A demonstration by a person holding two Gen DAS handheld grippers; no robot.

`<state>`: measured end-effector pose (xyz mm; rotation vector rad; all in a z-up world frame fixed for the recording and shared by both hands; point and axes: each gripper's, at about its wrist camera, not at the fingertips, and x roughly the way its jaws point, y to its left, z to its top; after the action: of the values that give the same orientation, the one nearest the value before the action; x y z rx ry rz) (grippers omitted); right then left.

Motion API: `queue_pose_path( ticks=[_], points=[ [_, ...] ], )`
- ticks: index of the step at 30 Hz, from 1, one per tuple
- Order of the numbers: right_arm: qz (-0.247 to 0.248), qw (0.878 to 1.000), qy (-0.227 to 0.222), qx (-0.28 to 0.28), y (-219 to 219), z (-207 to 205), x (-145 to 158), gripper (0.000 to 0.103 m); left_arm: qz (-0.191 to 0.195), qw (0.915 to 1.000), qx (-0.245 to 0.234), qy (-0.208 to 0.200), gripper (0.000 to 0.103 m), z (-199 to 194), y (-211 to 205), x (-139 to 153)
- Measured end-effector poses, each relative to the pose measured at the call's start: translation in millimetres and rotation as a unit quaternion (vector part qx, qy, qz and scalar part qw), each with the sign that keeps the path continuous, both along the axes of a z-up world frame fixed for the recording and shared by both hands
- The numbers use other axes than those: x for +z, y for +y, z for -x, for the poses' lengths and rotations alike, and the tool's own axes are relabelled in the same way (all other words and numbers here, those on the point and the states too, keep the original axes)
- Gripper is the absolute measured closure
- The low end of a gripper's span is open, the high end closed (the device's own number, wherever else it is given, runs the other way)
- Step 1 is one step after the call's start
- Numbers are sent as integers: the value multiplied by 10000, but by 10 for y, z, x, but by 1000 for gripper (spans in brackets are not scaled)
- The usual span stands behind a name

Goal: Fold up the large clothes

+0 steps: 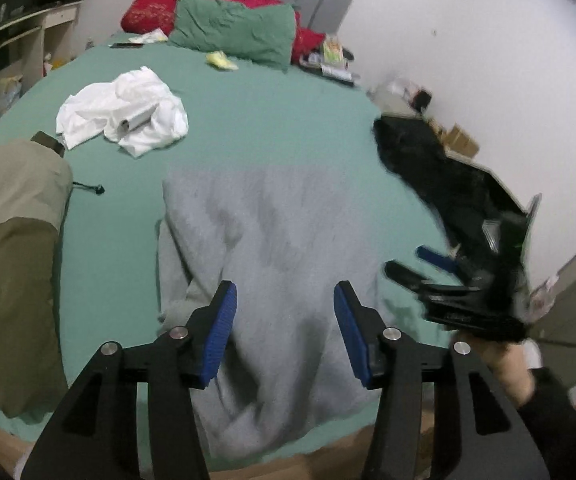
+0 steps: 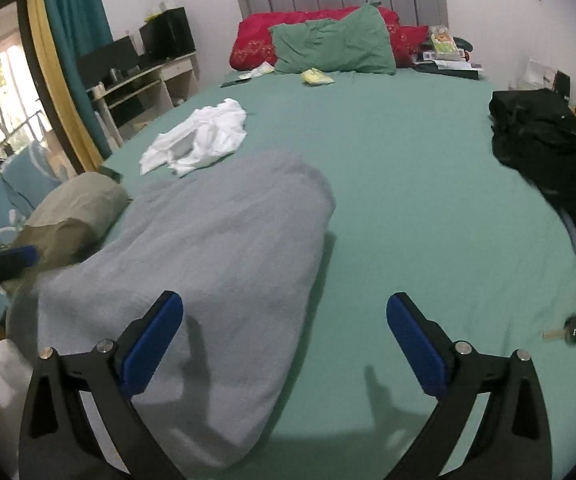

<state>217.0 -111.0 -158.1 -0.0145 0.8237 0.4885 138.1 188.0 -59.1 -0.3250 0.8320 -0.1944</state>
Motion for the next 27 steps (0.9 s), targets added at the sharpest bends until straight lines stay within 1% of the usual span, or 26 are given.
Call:
queue_pose_path(
  ticks=[1,3,4,6,8,9,11,12,13,14,15,16,18,20,22,25,27],
  points=[
    [-21,10000,56,-6,-1,-75,-43,3,94,9999,68,-30,49,27,53,26],
    [-25,9998,185,42,49,-213,-132,3,189,9997,124,-121,44,36,106,40],
    [32,9996,248,117,109,-301,-215,3,145,9997,115,-156,42,58,92,-2],
    [111,9994,279,155,160,-379,-326,3,-154,9997,90,-140,42,-95,45,-90],
    [357,9988,301,154,255,-434,-457,3,-313,9995,-24,81,41,-317,5,-308],
    [412,9984,342,166,264,-462,-520,3,-441,9986,-88,273,41,-446,-7,-454],
    [220,9984,493,137,231,-535,-637,2,-803,9945,-89,672,41,-681,-19,-815],
    [107,9983,548,154,223,-564,-675,2,-862,9929,-59,819,41,-763,10,-977],
    [94,9983,543,183,225,-576,-680,2,-821,9929,-66,862,36,-816,47,-1103],
    [92,9983,534,215,230,-583,-680,2,-786,9930,-64,881,25,-846,85,-1172],
    [87,9982,531,247,227,-583,-679,2,-703,9937,-40,870,21,-863,153,-1219],
    [48,9981,557,275,207,-594,-673,2,-629,9942,-23,872,19,-870,210,-1223],
    [-92,9974,624,343,157,-610,-642,2,-512,9951,-19,845,19,-857,309,-1190],
    [-210,9973,598,365,63,-588,-574,2,-375,9968,22,704,19,-804,409,-1154],
    [-358,9975,525,317,-18,-545,-484,1,-147,9978,68,643,18,-778,520,-1193],
    [-610,9964,540,246,-106,-508,-422,1,309,9960,7,834,11,-796,622,-1367],
    [-757,9941,737,229,-139,-518,-466,1,619,9939,-24,911,5,-822,661,-1466]
  ],
)
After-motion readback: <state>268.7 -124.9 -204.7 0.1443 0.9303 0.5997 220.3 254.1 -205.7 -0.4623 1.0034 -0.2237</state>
